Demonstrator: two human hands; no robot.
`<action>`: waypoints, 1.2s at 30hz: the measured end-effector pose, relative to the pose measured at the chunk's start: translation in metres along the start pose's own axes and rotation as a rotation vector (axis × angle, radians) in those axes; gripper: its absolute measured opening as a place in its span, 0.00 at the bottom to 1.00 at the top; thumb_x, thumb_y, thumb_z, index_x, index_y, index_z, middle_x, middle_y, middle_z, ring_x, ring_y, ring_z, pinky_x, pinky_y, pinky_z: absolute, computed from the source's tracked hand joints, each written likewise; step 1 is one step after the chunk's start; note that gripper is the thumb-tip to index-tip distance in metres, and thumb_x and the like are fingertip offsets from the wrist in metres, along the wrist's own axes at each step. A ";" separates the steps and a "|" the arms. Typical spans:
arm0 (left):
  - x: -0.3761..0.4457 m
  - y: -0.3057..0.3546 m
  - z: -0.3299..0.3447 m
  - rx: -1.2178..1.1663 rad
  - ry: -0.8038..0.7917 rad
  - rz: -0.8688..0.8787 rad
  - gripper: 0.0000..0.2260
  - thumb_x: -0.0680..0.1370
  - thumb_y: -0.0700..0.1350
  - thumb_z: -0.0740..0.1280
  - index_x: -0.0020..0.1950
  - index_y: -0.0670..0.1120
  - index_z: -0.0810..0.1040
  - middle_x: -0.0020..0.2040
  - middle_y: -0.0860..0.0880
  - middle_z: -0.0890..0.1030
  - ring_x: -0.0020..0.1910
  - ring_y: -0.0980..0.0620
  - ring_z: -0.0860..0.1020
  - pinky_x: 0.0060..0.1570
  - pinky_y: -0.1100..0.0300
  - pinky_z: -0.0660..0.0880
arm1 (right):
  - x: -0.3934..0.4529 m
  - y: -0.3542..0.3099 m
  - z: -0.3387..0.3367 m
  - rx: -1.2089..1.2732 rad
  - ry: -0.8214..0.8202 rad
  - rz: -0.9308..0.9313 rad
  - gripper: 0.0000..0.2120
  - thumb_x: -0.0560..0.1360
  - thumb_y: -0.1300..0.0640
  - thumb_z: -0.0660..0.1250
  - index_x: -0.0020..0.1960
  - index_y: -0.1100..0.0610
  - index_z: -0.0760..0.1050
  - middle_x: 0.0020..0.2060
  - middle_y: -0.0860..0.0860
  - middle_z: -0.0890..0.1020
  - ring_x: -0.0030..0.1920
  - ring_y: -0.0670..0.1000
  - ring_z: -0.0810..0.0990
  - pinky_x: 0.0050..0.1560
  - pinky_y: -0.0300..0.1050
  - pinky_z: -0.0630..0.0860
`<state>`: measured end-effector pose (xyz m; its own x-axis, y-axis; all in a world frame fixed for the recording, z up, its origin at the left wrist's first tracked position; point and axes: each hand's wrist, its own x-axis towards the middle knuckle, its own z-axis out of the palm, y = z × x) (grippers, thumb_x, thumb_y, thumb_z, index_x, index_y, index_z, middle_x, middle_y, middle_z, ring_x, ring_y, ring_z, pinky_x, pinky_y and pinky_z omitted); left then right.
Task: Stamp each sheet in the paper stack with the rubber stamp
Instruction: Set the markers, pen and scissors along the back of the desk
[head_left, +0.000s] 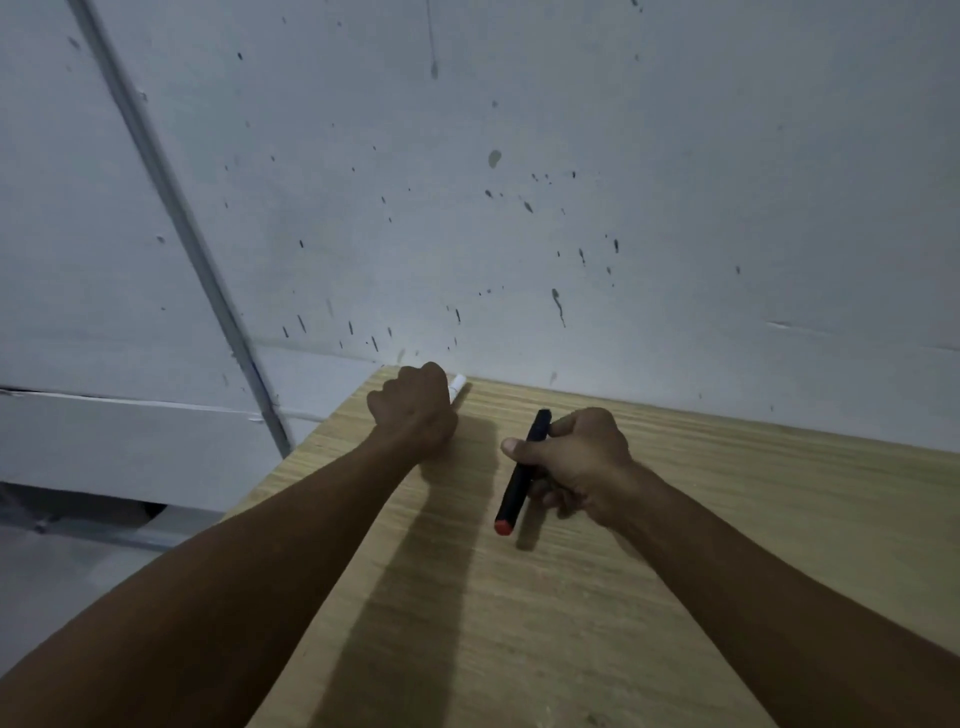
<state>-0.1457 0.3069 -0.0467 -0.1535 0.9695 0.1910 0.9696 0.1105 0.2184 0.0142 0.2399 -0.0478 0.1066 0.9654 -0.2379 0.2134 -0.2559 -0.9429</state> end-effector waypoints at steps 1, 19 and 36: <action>0.002 0.000 0.001 -0.004 -0.010 -0.005 0.08 0.80 0.50 0.61 0.51 0.46 0.68 0.53 0.44 0.74 0.54 0.42 0.76 0.50 0.51 0.66 | -0.001 -0.001 0.000 -0.017 0.000 -0.021 0.16 0.67 0.57 0.79 0.37 0.61 0.72 0.27 0.59 0.80 0.24 0.54 0.75 0.28 0.45 0.72; -0.006 0.020 -0.028 -0.587 -0.246 0.217 0.13 0.77 0.44 0.65 0.39 0.36 0.80 0.38 0.41 0.83 0.35 0.48 0.79 0.35 0.60 0.71 | 0.023 -0.007 0.005 0.412 0.035 0.109 0.16 0.65 0.60 0.80 0.48 0.66 0.79 0.39 0.59 0.85 0.34 0.58 0.85 0.31 0.45 0.76; -0.026 0.026 -0.015 -0.325 -0.123 0.112 0.08 0.69 0.37 0.72 0.35 0.40 0.73 0.40 0.45 0.78 0.29 0.52 0.73 0.23 0.62 0.64 | 0.010 -0.002 -0.015 0.111 0.057 0.138 0.14 0.71 0.54 0.76 0.49 0.63 0.79 0.40 0.57 0.83 0.30 0.53 0.82 0.32 0.44 0.78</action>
<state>-0.1188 0.2812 -0.0321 -0.0067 0.9929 0.1184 0.8649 -0.0536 0.4992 0.0289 0.2495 -0.0446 0.1828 0.9163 -0.3564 0.0851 -0.3759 -0.9228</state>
